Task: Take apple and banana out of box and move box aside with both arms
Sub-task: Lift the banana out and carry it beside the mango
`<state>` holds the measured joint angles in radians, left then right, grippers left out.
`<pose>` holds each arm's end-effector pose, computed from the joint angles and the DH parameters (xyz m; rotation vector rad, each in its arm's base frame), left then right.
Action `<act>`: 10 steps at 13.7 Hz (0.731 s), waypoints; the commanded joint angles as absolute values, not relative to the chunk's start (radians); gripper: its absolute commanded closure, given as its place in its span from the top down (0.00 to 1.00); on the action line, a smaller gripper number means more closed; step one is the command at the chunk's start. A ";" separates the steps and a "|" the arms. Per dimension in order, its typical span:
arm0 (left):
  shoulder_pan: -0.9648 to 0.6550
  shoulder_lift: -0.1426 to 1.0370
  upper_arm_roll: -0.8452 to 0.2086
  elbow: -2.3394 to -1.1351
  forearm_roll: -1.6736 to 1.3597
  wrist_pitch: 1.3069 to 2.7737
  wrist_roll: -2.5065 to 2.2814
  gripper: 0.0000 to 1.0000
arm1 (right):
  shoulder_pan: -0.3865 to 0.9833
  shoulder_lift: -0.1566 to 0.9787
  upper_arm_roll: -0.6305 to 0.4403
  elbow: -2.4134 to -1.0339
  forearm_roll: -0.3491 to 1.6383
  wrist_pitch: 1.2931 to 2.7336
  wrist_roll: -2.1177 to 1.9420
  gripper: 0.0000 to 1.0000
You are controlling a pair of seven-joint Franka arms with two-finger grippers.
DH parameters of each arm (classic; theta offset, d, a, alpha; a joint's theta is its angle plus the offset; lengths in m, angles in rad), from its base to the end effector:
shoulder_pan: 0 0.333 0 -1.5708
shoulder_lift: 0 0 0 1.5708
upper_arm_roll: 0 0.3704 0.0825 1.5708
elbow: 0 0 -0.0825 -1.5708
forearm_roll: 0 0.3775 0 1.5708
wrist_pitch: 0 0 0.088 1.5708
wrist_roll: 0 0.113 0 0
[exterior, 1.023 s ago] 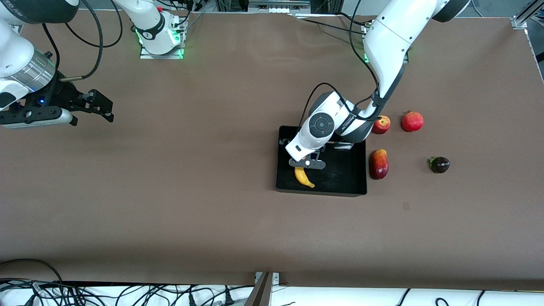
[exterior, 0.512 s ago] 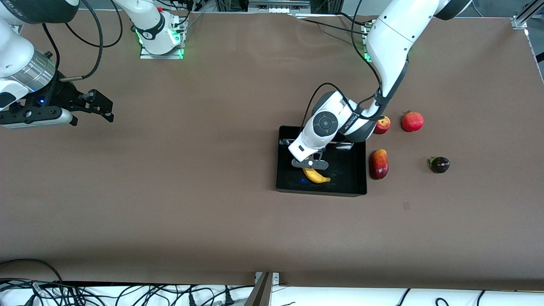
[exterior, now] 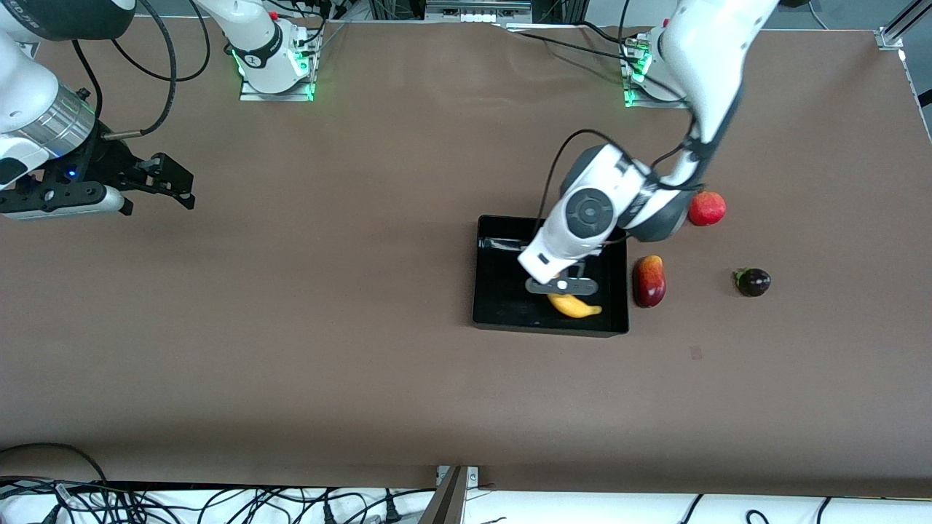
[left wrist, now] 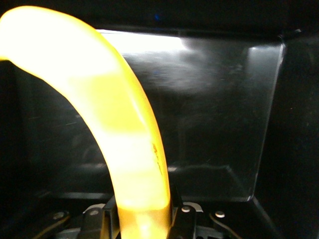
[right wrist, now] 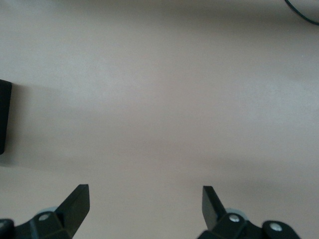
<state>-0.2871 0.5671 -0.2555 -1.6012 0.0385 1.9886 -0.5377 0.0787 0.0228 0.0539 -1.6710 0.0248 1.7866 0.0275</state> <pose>0.6090 -0.3317 0.3399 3.1198 0.0062 -0.3010 0.5685 0.0777 0.6327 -3.1014 -0.1565 -0.1406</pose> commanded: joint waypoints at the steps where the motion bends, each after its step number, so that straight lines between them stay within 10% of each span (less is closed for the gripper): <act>1: -0.215 0.552 -0.255 -1.499 0.057 1.768 -0.407 0.01 | 0.075 0.018 0.057 -1.660 0.015 1.770 0.028 1.00; 10: 0.118 0.551 -0.256 -1.707 0.262 1.894 0.185 0.02 | 0.075 0.018 0.057 -1.660 0.015 1.770 0.028 1.00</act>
<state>0.0509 0.5743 -0.2404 -1.6244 0.2375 1.8157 0.0848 0.0785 0.0228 0.0531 -1.6709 0.0248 1.7864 0.0275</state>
